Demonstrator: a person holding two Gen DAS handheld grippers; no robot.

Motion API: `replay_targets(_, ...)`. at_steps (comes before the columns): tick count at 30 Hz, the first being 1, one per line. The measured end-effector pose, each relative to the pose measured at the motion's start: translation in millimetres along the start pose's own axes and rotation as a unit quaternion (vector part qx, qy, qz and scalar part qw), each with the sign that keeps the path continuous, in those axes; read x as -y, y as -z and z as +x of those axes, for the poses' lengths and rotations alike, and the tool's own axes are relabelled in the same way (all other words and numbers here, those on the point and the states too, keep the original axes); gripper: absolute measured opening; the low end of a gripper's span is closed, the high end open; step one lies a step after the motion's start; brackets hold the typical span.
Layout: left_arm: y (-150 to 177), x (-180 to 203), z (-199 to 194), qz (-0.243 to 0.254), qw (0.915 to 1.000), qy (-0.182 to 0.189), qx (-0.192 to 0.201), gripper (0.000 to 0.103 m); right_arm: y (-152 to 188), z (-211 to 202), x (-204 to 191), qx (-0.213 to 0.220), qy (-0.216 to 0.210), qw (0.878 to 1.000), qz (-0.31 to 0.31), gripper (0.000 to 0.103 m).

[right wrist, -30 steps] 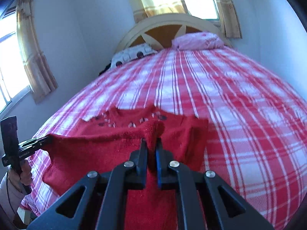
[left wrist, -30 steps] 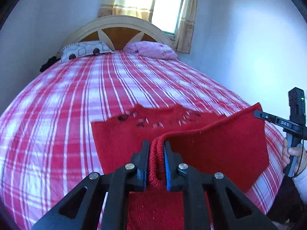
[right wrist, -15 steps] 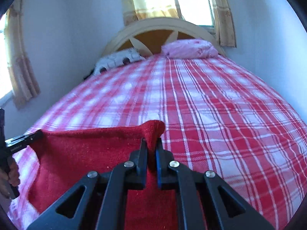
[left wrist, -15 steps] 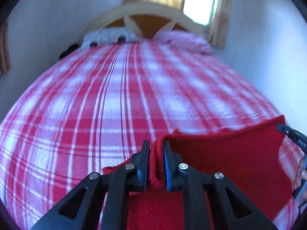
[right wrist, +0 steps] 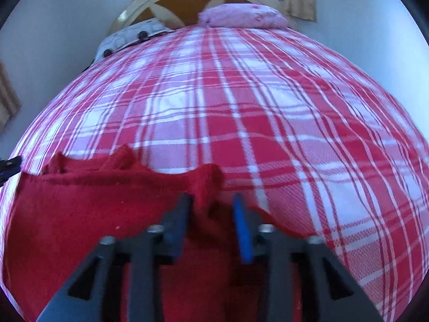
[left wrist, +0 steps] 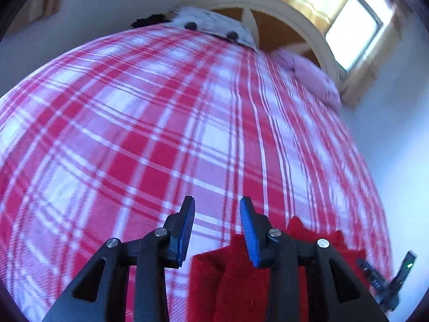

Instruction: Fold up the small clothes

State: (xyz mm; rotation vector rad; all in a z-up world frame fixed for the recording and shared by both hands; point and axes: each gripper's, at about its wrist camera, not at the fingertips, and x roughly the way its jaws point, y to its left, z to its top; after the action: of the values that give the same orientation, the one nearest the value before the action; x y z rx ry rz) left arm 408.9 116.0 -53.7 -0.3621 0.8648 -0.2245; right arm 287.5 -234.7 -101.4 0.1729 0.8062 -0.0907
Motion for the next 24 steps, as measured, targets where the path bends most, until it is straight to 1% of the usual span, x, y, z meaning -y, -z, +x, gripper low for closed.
replay_targets(2, 5, 0, -19, 0.026, 0.9996, -0.008, 0.002, 0.036, 0, -7, 8, 0.015, -0.004, 0.999, 0.028, 0.041)
replay_targets(3, 9, 2, -26, 0.043, 0.999, -0.011, 0.001, 0.036, 1, -18, 15, 0.039, 0.004, 0.998, 0.053, 0.04)
replay_targets(5, 28, 5, -44, 0.077, 0.997, -0.014, -0.004, 0.036, 4, -54, 33, 0.11, 0.021, 0.988, 0.109, 0.04)
replay_targets(6, 36, 2, -50, 0.081, 0.9966, -0.012, -0.008, 0.037, 8, -75, 40, 0.142, 0.027, 0.982, 0.123, 0.04)
replay_targets(7, 50, -1, -56, 0.084, 0.9963, -0.008, -0.016, 0.037, 11, -92, 42, 0.154, 0.032, 0.98, 0.118, 0.04)
replay_targets(9, 73, -4, -63, 0.088, 0.9958, -0.004, -0.027, 0.038, 21, -110, 37, 0.145, 0.028, 0.985, 0.092, 0.04)
replay_targets(12, 101, -5, -64, 0.097, 0.9946, -0.007, -0.036, 0.038, 50, -133, 17, 0.117, 0.014, 0.993, 0.026, 0.04)
replay_targets(14, 119, 2, -63, 0.113, 0.9925, -0.02, -0.041, 0.038, 74, -143, -3, 0.099, 0.005, 0.995, -0.025, 0.04)
replay_targets(17, 141, 11, -66, 0.133, 0.99, -0.026, -0.039, 0.038, 106, -144, -25, 0.073, -0.008, 0.995, -0.07, 0.04)
replay_targets(19, 152, 17, -64, 0.154, 0.9861, -0.053, -0.033, 0.038, 121, -135, -27, 0.052, -0.014, 0.996, -0.068, 0.04)
replay_targets(20, 157, 17, -63, 0.162, 0.9841, -0.064, -0.033, 0.039, 130, -124, -26, 0.031, -0.01, 0.997, -0.064, 0.04)
replay_targets(21, 161, 16, -61, 0.166, 0.983, -0.071, -0.035, 0.039, 135, -119, -25, 0.03, -0.004, 0.998, -0.063, 0.04)
replay_targets(23, 166, 12, -65, 0.164, 0.9837, -0.069, -0.027, 0.04, 142, -122, -27, 0.038, 0.002, 0.997, -0.065, 0.04)
replay_targets(24, 167, 9, -69, 0.16, 0.9845, -0.068, -0.022, 0.042, 143, -125, -29, 0.037, 0.007, 0.997, -0.068, 0.04)
